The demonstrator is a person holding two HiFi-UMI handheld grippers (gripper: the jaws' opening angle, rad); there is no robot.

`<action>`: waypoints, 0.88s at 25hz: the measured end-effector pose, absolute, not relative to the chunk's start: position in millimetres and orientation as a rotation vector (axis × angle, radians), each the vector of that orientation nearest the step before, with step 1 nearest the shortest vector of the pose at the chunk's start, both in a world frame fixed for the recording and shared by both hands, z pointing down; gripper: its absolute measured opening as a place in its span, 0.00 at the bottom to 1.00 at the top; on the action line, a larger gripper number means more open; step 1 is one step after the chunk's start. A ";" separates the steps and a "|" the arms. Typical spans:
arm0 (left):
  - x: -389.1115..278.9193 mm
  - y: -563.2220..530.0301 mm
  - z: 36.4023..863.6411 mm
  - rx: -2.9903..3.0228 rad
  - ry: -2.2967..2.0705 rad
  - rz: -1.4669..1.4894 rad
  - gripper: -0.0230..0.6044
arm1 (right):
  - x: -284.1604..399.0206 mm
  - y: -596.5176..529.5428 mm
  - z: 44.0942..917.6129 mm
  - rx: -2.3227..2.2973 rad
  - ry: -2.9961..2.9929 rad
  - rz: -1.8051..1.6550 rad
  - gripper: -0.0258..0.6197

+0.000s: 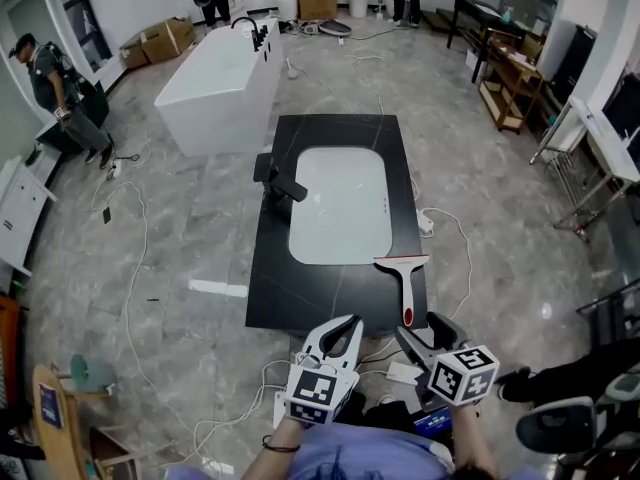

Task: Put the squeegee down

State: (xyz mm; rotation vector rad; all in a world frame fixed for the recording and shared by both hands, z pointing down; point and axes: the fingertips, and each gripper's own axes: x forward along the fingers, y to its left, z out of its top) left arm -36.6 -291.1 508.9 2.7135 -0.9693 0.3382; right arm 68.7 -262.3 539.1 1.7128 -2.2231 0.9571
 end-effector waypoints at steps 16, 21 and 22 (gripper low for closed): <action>18.7 -231.7 494.2 2.720 -0.985 0.327 0.07 | 122.5 -159.9 517.9 1.834 -2.206 0.920 0.23; 37.3 -167.3 489.8 2.741 -0.986 0.347 0.07 | 135.3 -106.2 510.2 1.820 -2.258 0.909 0.21; 39.4 -154.3 488.7 2.745 -0.988 0.349 0.07 | 135.3 -96.5 509.2 1.811 -2.269 0.900 0.21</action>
